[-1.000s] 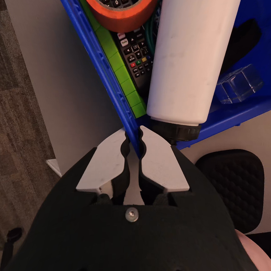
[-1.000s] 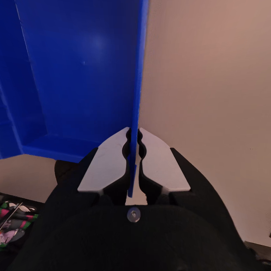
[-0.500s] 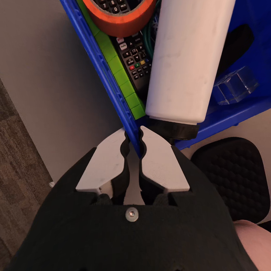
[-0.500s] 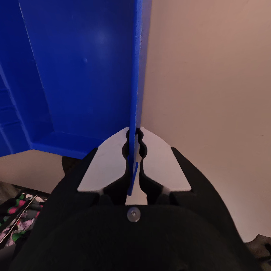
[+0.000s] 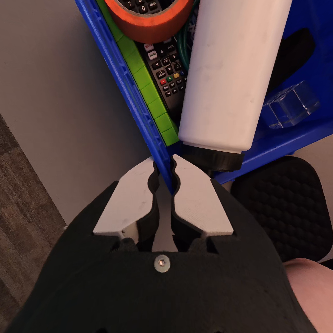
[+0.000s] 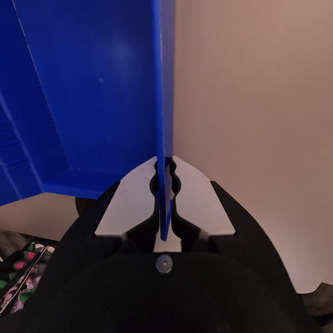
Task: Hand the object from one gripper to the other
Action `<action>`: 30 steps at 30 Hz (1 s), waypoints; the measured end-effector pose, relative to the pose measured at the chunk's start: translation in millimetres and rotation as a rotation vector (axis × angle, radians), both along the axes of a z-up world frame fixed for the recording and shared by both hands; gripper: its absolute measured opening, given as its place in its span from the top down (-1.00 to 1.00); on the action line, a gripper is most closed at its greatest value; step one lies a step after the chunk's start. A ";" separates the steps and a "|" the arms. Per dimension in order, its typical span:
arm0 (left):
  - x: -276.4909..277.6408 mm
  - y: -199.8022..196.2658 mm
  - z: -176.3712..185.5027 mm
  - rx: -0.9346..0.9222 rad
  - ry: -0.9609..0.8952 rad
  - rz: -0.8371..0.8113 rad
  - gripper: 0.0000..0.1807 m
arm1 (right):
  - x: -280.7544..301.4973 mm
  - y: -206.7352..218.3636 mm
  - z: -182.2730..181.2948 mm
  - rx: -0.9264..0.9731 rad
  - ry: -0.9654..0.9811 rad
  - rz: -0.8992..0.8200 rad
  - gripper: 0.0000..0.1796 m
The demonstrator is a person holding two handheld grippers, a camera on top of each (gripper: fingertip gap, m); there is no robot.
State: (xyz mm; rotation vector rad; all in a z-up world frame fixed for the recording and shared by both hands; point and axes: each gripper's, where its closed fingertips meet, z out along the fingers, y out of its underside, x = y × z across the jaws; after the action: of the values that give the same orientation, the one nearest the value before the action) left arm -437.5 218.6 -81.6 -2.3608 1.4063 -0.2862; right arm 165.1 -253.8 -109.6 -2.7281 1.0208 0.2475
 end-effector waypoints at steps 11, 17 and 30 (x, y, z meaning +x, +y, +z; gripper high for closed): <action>-3.1 1.0 1.9 0.019 0.070 0.021 0.87 | 8.6 -0.5 0.1 -0.054 -0.087 0.044 0.83; -1.8 0.0 63.3 0.211 -0.025 0.086 0.67 | 27.0 -2.5 35.3 -0.071 -0.338 0.053 0.46; 88.0 -14.3 32.9 0.219 0.145 -0.153 0.12 | 45.7 57.8 104.1 0.166 -0.790 0.169 0.18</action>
State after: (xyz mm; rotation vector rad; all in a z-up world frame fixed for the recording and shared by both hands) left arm -349.5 204.4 -48.7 -2.1369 1.6001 0.0008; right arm 210.8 -196.0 -5.5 -2.3929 0.5123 -0.6428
